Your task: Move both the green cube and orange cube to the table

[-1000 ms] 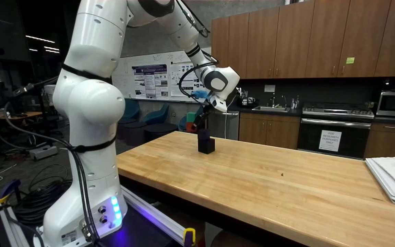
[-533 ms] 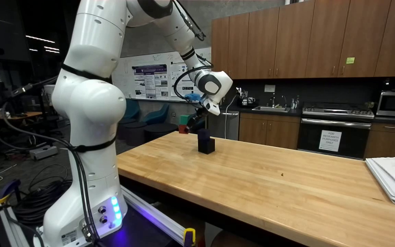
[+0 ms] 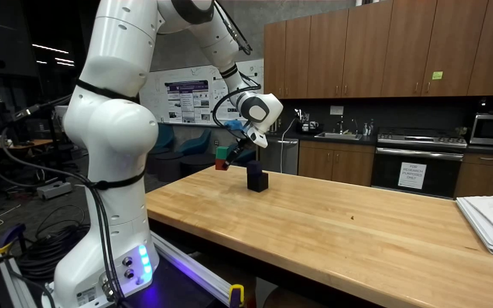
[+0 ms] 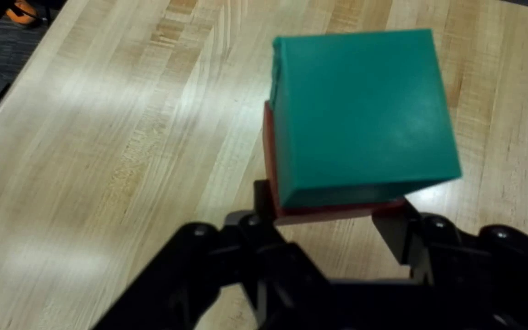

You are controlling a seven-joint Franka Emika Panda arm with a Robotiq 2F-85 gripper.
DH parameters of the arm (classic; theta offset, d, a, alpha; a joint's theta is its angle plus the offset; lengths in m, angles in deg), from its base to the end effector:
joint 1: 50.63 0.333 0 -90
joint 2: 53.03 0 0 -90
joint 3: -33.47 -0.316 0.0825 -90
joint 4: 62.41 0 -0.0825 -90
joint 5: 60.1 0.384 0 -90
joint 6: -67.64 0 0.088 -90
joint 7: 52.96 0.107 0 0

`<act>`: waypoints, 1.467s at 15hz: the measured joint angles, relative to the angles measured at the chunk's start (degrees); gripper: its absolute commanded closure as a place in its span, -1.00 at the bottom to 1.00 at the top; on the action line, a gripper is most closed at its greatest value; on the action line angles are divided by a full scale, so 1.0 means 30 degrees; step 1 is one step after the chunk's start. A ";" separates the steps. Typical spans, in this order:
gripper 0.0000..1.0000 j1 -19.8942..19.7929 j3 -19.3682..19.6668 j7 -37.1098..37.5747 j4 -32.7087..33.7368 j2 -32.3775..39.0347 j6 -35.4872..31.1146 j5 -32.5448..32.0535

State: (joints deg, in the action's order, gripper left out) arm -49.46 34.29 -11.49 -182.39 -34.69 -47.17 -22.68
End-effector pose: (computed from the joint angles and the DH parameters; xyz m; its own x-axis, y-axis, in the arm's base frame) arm 0.5417 0.0399 0.2499 0.3432 -0.7174 -0.6063 -0.9017 -0.4324 0.0013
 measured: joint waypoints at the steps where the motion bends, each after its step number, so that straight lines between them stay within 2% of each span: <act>1: 0.35 0.0071 -0.0077 -0.0277 -0.0125 0.0010 -0.0087 -0.0015; 13: 0.35 0.1003 -0.0778 -0.3758 -0.1637 0.0342 -0.1360 -0.0987; 22: 0.35 0.1006 -0.0934 -0.6383 -0.1821 0.1153 -0.2233 -0.3440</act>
State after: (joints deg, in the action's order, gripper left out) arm -46.44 31.49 -30.64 -187.86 -31.23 -53.87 -33.00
